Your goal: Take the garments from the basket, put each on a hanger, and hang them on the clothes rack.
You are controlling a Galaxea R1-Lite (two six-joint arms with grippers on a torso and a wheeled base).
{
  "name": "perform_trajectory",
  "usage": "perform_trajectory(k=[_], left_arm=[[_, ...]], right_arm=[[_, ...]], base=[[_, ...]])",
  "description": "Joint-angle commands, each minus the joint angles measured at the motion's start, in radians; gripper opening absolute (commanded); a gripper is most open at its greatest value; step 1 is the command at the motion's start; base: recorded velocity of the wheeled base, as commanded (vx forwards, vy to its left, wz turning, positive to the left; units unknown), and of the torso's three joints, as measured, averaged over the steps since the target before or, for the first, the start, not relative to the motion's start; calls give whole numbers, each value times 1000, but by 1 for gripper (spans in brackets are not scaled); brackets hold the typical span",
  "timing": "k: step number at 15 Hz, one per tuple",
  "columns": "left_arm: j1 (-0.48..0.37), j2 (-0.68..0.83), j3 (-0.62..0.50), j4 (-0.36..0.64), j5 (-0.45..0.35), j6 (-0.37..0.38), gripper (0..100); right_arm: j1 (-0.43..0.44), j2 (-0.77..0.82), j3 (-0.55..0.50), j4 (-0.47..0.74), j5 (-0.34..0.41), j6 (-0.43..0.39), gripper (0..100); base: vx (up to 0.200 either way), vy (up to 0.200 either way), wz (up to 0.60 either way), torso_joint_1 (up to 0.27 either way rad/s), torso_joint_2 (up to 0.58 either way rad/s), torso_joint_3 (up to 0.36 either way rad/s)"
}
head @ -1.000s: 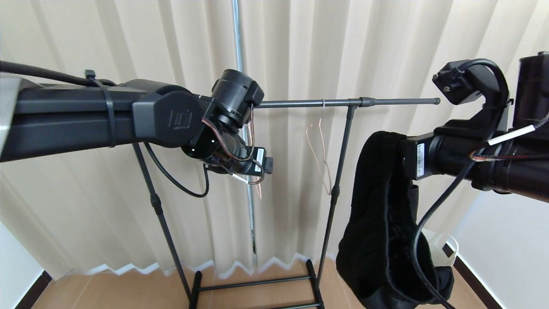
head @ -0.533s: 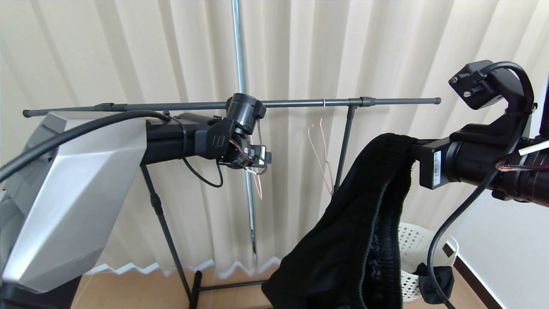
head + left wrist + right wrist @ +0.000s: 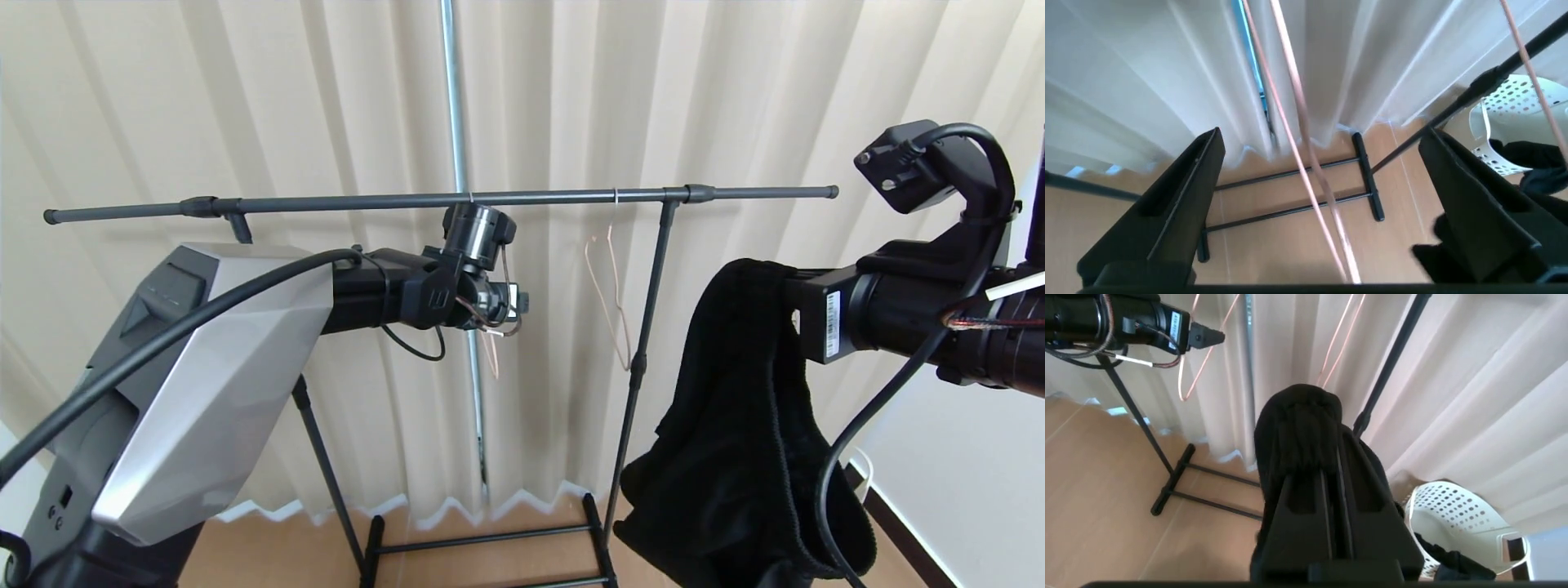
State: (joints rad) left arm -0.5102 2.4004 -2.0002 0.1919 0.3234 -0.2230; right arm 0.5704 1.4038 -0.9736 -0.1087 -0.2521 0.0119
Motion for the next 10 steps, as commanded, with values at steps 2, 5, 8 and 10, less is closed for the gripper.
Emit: perform_trajectory(k=[2,5,8,10], left_arm=[[4,32,0,-9,0,5,100],[13,62,0,-9,3,5,100],[12,65,0,-11,8,8,0],[13,60,0,-9,8,16,0]], right_arm=[[0,6,6,0,1,0,0],[0,7,16,-23,2,0,0],[0,9,49,-83,4,-26,0],[0,9,58,-94,2,-29,0]], base=[[0,0,0,0,0,0],[0,0,0,0,0,0],[0,0,0,0,0,0],[0,0,0,0,0,0]])
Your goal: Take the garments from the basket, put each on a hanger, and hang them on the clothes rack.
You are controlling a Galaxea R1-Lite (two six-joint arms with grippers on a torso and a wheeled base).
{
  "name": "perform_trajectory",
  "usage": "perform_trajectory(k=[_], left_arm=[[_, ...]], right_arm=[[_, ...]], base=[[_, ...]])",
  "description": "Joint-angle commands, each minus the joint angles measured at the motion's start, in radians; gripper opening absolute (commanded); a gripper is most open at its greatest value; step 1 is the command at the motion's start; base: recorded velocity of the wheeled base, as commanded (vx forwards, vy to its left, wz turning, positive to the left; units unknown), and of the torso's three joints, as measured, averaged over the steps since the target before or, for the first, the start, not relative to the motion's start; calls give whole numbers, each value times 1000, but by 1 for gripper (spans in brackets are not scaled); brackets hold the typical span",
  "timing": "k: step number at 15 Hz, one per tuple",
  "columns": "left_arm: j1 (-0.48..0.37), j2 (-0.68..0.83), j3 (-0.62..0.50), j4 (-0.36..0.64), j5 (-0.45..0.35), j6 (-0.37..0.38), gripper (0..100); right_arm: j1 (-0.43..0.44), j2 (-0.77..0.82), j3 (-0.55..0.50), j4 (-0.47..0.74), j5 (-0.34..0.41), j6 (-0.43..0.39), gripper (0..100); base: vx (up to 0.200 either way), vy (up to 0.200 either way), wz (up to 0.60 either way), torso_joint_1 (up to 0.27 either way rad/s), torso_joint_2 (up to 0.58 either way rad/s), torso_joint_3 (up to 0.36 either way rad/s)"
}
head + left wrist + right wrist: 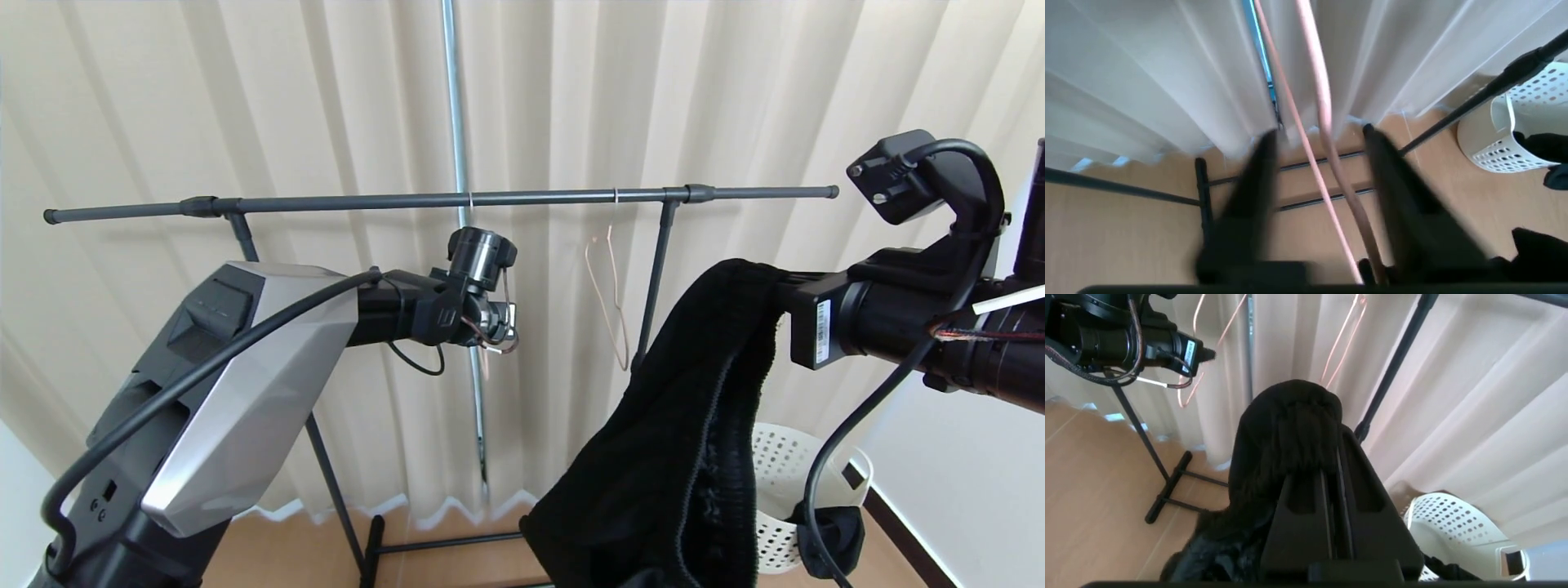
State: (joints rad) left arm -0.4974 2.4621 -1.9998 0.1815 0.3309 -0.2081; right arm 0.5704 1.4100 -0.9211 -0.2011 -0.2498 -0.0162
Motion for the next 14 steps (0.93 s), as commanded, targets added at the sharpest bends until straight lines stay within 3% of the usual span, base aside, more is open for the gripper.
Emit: perform_trajectory(k=[1,10,14], left_arm=[[0,-2,0,1,0,1,0],[2,-88,0,4,0,1,0],[-21,-236,182,3,0,-2,0]], right_arm=[[0,3,5,-1,0,-1,0],[0,1,7,-1,0,-1,0],[0,0,7,-1,0,-1,0]], base=[[0,0,0,0,0,0],[0,0,0,0,0,0],[0,0,0,0,0,0]])
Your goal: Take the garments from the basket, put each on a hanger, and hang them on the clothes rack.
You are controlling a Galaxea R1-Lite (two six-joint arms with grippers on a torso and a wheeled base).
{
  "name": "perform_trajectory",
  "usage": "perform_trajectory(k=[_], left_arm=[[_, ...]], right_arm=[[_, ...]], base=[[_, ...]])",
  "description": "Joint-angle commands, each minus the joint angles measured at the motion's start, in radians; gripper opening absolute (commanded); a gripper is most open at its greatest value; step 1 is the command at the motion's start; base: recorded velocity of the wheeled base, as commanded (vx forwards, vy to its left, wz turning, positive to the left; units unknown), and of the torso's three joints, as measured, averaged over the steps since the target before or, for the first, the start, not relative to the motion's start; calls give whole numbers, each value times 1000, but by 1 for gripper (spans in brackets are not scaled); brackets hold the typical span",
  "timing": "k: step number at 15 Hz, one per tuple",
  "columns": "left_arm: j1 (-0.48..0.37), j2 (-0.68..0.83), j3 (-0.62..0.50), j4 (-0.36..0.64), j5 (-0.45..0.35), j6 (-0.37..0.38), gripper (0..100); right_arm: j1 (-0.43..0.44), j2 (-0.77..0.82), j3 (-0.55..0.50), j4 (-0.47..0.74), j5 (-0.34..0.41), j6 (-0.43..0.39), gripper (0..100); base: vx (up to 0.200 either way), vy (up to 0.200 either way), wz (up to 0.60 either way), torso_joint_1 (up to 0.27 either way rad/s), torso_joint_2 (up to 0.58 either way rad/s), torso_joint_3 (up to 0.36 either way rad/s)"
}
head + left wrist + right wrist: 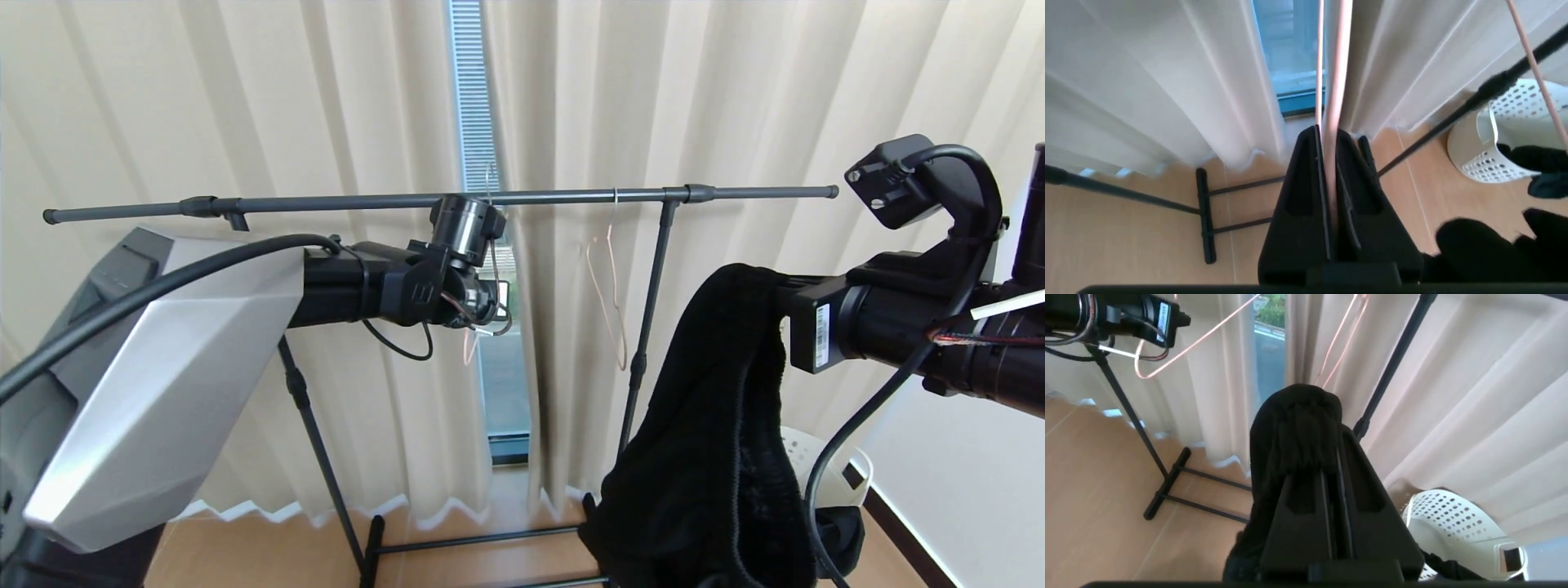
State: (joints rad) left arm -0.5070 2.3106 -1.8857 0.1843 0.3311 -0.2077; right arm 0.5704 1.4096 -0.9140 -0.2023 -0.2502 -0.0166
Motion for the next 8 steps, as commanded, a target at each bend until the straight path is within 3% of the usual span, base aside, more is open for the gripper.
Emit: perform_trajectory(k=[1,4,8], left_arm=[[-19,-129,132,-2,0,-2,0],[-41,-255,284,-2,0,-2,0],[-84,-556,609,-14,2,1,0]], right_arm=[[0,-1,0,0,0,0,0],[3,-3,1,0,0,0,0],[8,-11,0,0,-1,0,0]], base=[[0,0,0,0,0,0],[0,0,0,0,0,0],[0,0,0,0,0,0]])
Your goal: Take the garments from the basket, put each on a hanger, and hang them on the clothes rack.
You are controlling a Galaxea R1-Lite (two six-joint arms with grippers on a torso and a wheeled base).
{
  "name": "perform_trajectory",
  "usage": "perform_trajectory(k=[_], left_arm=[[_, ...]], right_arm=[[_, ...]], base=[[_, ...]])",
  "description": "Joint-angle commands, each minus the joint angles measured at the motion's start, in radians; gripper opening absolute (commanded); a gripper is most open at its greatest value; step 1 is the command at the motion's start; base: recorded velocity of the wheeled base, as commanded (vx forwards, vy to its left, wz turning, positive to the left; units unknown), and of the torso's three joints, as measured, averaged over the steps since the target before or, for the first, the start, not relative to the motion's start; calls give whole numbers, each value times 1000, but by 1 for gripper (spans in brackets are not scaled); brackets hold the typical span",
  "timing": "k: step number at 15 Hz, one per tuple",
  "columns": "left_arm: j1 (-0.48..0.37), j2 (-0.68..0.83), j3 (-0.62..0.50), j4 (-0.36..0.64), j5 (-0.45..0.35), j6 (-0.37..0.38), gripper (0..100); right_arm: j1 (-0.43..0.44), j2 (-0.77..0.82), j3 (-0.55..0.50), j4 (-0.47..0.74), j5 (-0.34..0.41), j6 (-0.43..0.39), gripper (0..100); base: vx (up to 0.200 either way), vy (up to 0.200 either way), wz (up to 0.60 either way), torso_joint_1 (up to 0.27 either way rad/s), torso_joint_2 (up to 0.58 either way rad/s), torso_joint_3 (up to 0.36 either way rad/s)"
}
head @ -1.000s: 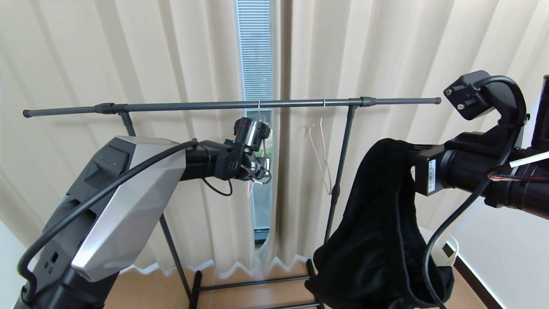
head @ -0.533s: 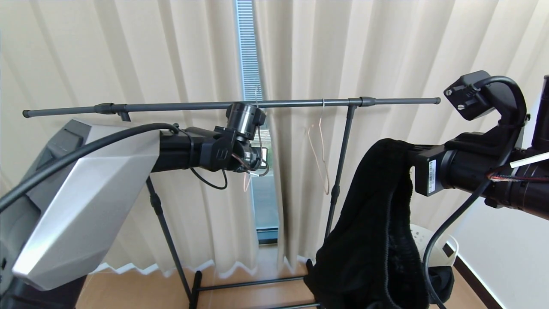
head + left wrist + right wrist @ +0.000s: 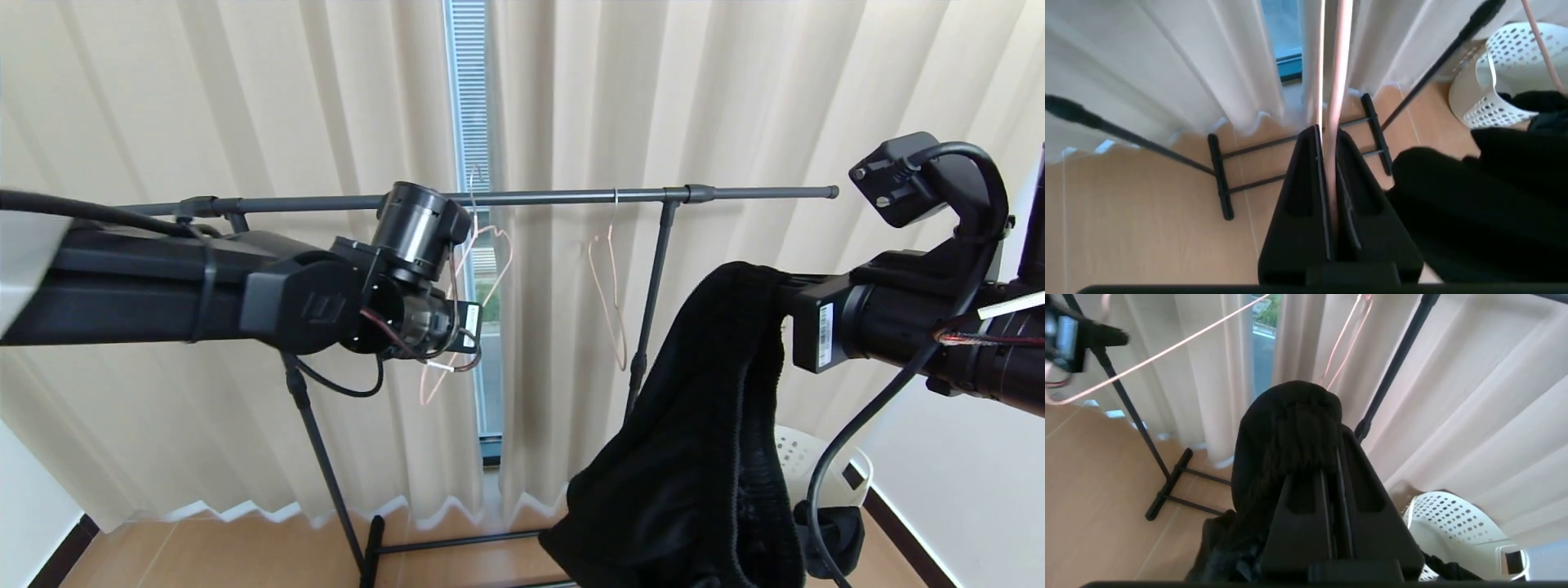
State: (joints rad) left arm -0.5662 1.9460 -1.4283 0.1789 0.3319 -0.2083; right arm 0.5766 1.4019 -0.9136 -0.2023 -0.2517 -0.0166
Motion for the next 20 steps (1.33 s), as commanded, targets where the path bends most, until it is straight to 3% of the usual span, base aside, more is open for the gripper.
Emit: perform_trajectory(k=[1,4,7,9,11,13,20], left_arm=[[-32,-246,227,-35,1,1,0],[-55,-450,523,-148,-1,47,0],[-55,-607,729,-239,-21,84,0],[-84,-705,905,-384,-37,87,0],[-92,-765,977,-431,-51,121,0],[-87,-854,1029,-431,-122,185,0],[-78,-900,1036,-429,-198,242,0]], right_arm=[[6,-12,1,1,-1,0,0],[19,-26,4,1,-3,0,0],[31,-29,16,1,-4,-3,0],[57,-26,22,1,-11,-3,0],[65,-40,25,1,-23,-25,0],[71,-52,33,1,-24,-31,0],[77,51,9,-17,-86,-48,0]], base=[[0,0,0,0,0,0],[0,0,0,0,0,0],[0,0,0,0,0,0],[0,0,0,0,0,0],[0,0,0,0,0,0],[0,0,0,0,0,0],[0,0,0,0,0,0]])
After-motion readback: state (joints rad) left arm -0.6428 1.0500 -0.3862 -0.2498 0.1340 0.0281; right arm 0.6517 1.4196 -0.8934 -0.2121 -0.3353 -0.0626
